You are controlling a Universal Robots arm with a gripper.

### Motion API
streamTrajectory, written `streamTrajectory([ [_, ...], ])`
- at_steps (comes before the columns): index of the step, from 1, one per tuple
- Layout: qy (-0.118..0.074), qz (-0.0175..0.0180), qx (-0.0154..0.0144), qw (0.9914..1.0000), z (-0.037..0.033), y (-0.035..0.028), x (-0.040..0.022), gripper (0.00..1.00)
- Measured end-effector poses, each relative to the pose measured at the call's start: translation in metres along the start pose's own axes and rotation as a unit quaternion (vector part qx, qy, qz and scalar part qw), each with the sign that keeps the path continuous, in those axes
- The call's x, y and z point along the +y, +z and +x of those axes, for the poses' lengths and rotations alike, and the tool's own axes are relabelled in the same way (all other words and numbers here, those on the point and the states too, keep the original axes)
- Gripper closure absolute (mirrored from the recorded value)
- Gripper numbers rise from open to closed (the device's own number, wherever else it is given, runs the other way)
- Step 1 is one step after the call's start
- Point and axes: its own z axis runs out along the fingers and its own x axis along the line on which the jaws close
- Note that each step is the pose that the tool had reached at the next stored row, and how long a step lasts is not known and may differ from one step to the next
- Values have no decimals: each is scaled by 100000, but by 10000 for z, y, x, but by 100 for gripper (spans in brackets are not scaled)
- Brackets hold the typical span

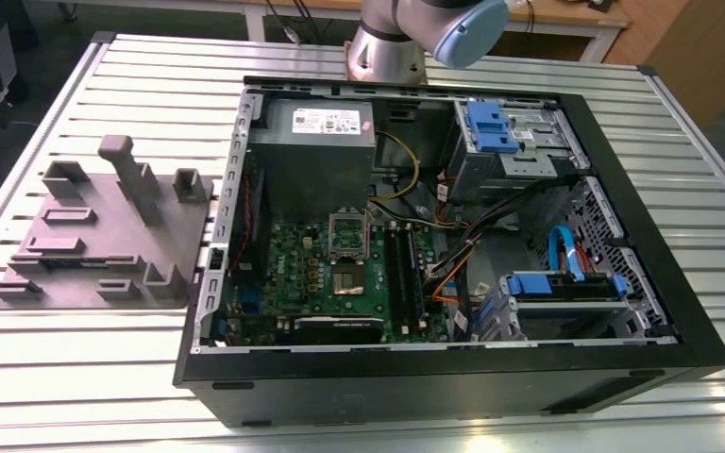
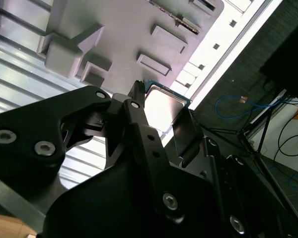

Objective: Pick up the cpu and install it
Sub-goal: 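Pick up the cpu and move it towards the insertion slot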

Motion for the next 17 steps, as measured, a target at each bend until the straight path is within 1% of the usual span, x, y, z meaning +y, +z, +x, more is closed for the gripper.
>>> streamTrajectory([
  [3,-1,-2,-2,100000,1,-62,3,53],
  [6,1,-3,-3,100000,2,-105,5,53],
  [10,0,-2,1,100000,2,-116,5,53],
  [11,0,-4,-2,100000,-10,-115,5,53],
  [17,-1,-2,1,100000,-20,-116,5,53],
])
